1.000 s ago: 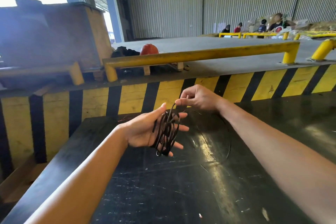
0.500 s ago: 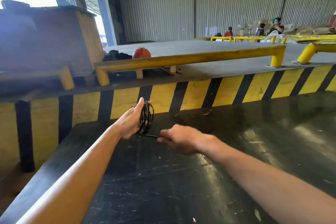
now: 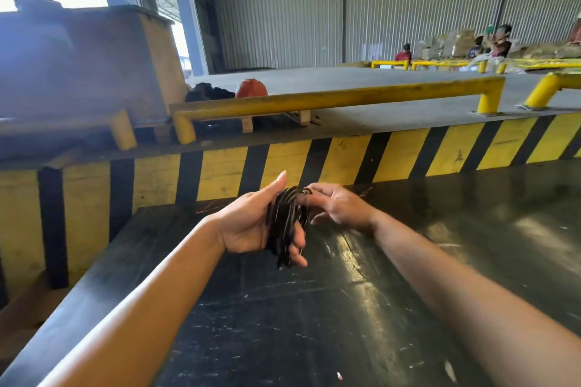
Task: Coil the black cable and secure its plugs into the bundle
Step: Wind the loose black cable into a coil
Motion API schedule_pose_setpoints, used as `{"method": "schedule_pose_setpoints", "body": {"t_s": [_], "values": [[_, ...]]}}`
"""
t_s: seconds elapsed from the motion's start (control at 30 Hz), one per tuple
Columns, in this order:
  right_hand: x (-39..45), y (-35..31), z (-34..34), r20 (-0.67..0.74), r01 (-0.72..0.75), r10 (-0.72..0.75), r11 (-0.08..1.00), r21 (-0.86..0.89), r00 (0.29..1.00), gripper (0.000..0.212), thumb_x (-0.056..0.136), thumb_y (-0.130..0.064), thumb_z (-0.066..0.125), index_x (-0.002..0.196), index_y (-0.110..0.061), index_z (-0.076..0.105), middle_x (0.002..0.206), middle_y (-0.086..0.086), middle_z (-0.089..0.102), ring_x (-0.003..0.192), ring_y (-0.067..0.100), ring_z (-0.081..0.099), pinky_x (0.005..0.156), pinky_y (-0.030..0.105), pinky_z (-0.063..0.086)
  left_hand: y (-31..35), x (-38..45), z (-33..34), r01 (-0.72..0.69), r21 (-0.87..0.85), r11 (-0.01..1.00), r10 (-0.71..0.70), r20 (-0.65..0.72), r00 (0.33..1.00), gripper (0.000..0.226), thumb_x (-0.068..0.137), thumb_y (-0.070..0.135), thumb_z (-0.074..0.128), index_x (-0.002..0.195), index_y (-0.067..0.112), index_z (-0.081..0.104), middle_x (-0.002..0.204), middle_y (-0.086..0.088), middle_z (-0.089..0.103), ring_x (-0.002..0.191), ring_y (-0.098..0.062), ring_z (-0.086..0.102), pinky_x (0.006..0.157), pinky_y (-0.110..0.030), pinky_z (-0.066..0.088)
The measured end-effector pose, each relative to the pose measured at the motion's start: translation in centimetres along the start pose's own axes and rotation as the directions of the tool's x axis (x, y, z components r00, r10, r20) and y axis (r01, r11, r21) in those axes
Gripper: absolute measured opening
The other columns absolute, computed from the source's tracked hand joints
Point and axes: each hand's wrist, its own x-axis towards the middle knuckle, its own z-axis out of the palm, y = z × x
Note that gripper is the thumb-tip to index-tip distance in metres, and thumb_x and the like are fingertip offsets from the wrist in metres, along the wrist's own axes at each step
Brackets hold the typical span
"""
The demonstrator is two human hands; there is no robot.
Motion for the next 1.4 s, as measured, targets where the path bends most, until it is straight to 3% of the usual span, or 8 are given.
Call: {"method": "schedule_pose_setpoints", "body": {"t_s": [0.1,0.23,0.43,0.53,0.83,1.0,1.17,1.4], "values": [[-0.9,1.2,3.9,0.026,-0.060,0.054,0.883,0.465,0.998,0.039,0.099,-0.027,0.038,0.126,-0.004,0.053,0.101,0.005,0.069,0.095,0.017,0.066,0.085,0.033,0.052,-0.1,0.5,0.4,-0.176,-0.073,0.982,0.174,-0.027,0.984,0.071,0.089,0.060,0.025,0.102,0.009,0.071,0.040,-0.004,0.053,0.034,-0.014,0.052,0.060,-0.036,0.057],[-1.4,1.2,7.0,0.003,-0.088,0.130,0.649,0.756,0.991,0.030,0.095,-0.021,0.042,0.108,-0.007,0.065,0.084,0.004,0.070,0.079,0.013,0.066,0.073,0.024,0.056,-0.7,1.1,0.4,-0.272,-0.221,0.937,0.249,-0.127,0.960,0.064,0.088,0.062,0.031,0.069,0.010,0.063,0.027,0.005,0.035,0.021,-0.005,0.033,0.038,-0.021,0.043],[-1.6,1.0,7.1,-0.182,-0.012,0.230,0.650,0.760,0.956,0.015,0.091,-0.020,0.050,0.095,-0.014,0.064,0.083,0.001,0.070,0.076,0.011,0.064,0.072,0.023,0.049,-0.6,1.2,-0.2,-0.295,-0.286,0.912,0.189,-0.345,0.919,0.061,0.086,0.064,0.041,0.055,0.012,0.044,0.029,0.005,0.028,0.023,-0.006,0.026,0.035,-0.019,0.036],[-1.4,1.1,7.0,-0.277,-0.013,0.319,0.677,0.736,0.906,0.012,0.092,-0.020,0.052,0.093,-0.018,0.064,0.076,-0.001,0.069,0.072,0.012,0.059,0.068,0.024,0.044,-0.8,1.9,-0.5,-0.326,-0.176,0.929,0.176,-0.566,0.805,0.059,0.084,0.064,0.048,0.059,0.011,0.045,0.035,0.003,0.027,0.028,-0.009,0.025,0.038,-0.022,0.037],[-1.7,-0.5,7.8,-0.497,0.097,0.106,0.926,0.365,0.861,0.022,0.095,-0.025,0.050,0.090,-0.013,0.068,0.083,0.004,0.071,0.082,0.015,0.068,0.070,0.019,0.053,-2.2,4.8,-0.1,-0.327,0.158,0.932,0.309,-0.817,0.487,0.061,0.095,0.057,0.035,0.064,0.008,0.055,0.045,0.001,0.038,0.042,-0.014,0.033,0.053,-0.030,0.038],[-1.6,-0.4,5.7,-0.561,-0.047,-0.041,0.989,-0.141,0.827,0.027,0.096,-0.023,0.046,0.111,-0.006,0.062,0.107,0.012,0.068,0.102,0.024,0.061,0.089,0.035,0.048,-2.0,4.7,-0.7,-0.232,0.111,0.966,0.225,-0.803,0.552,0.072,0.089,0.068,0.031,0.084,0.004,0.064,0.066,-0.006,0.061,0.063,-0.020,0.057,0.062,-0.032,0.047],[-2.3,-0.2,4.2,-0.298,-0.054,-0.122,0.853,-0.520,0.947,0.026,0.096,-0.020,0.042,0.111,-0.005,0.058,0.109,0.014,0.062,0.101,0.027,0.057,0.081,0.031,0.044,-0.7,3.4,-1.1,0.038,0.242,0.969,0.149,-0.706,0.692,0.088,0.069,0.085,0.042,0.106,0.009,0.065,0.106,-0.011,0.070,0.100,-0.026,0.064,0.086,-0.043,0.049],[-2.4,0.4,4.6,-0.202,-0.035,-0.113,0.793,-0.608,0.973,0.026,0.092,-0.015,0.051,0.114,-0.005,0.061,0.114,0.016,0.063,0.108,0.027,0.058,0.092,0.035,0.047,-2.5,5.0,0.0,0.331,0.677,0.657,0.396,-0.684,0.613,0.071,0.081,0.076,0.040,0.054,0.010,0.052,0.061,-0.007,0.060,0.063,-0.022,0.059,0.060,-0.030,0.041]]}}
